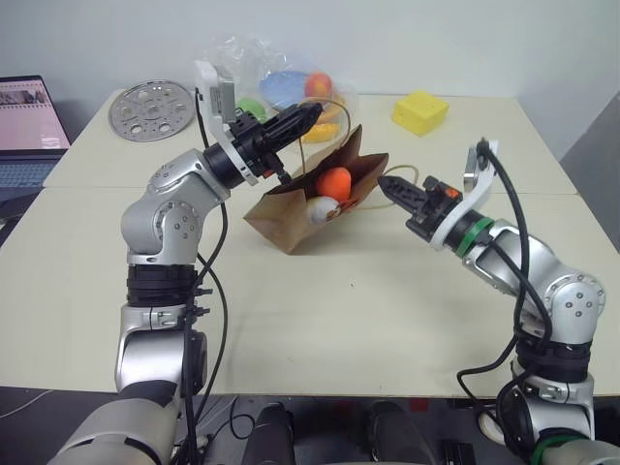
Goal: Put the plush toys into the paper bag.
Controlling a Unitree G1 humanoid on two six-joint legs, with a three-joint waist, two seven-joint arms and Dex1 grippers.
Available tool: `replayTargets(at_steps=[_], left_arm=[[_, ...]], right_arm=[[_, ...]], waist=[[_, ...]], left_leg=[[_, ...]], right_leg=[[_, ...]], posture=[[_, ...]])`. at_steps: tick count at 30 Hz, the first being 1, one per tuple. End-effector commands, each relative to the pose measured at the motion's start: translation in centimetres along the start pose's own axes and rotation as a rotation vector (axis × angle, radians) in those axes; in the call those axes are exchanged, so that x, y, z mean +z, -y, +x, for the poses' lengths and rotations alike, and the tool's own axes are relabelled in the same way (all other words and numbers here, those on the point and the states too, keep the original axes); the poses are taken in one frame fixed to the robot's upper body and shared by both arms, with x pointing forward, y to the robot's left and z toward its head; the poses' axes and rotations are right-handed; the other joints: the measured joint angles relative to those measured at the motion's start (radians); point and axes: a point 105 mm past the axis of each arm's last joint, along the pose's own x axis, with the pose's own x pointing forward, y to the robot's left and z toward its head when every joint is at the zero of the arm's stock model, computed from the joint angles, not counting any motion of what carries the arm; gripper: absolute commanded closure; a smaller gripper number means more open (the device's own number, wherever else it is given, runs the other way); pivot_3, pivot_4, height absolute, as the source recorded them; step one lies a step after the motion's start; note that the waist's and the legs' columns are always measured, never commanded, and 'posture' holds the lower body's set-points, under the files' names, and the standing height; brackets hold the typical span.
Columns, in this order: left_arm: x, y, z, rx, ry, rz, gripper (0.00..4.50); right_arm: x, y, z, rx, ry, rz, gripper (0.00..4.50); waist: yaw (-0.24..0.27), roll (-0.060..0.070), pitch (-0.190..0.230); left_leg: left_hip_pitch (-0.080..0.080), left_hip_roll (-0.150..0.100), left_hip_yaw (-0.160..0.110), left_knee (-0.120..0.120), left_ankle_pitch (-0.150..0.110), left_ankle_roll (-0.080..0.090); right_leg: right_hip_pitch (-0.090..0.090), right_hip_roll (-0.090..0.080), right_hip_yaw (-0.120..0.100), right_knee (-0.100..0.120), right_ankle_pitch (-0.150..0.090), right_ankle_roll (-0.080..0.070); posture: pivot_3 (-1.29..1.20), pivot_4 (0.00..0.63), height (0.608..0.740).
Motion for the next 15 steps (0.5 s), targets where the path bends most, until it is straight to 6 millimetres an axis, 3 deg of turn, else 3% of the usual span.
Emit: replayTargets(at_steps=[1,9,15], left_arm=[[1.2,0.6,0.3,-0.034,0.007,0.034,4.5],[1.3,1.0,0.3,-0.055,-0.009,0.014,4.5],[-0.9,1.3,-1.0,-0.048,-0.092,-0.043,4.5]], right_arm=[[0.3,-3.0,1.0,0.087,0.004,-0.031,4.48],[0.0,-4.6,3.3,0.152,0.013,-0.01,4.48],[-1.4,-2.6,3.3,0.099,-0.025,-0.052,4.48]], waist=[[-0.001,0.0,0.0],[0.002,0.0,0.0],[0.001,0.0,0.0]], left_leg=[[0.0,0.0,0.0,0.0,0.0,0.0],[0.0,0.0,0.0,0.0,0.0,0.0],[0.0,0.0,-0.001,0.0,0.0,0.0]], right_leg=[[0.0,0.0,0.0,0.0,0.0,0.0],[0.0,0.0,-0.001,0.0,0.0,0.0],[0.0,0.0,-0.001,0.0,0.0,0.0]], posture=[[0.0,0.15,0.74],[0.0,0.15,0.74],[0.0,0.15,0.74]])
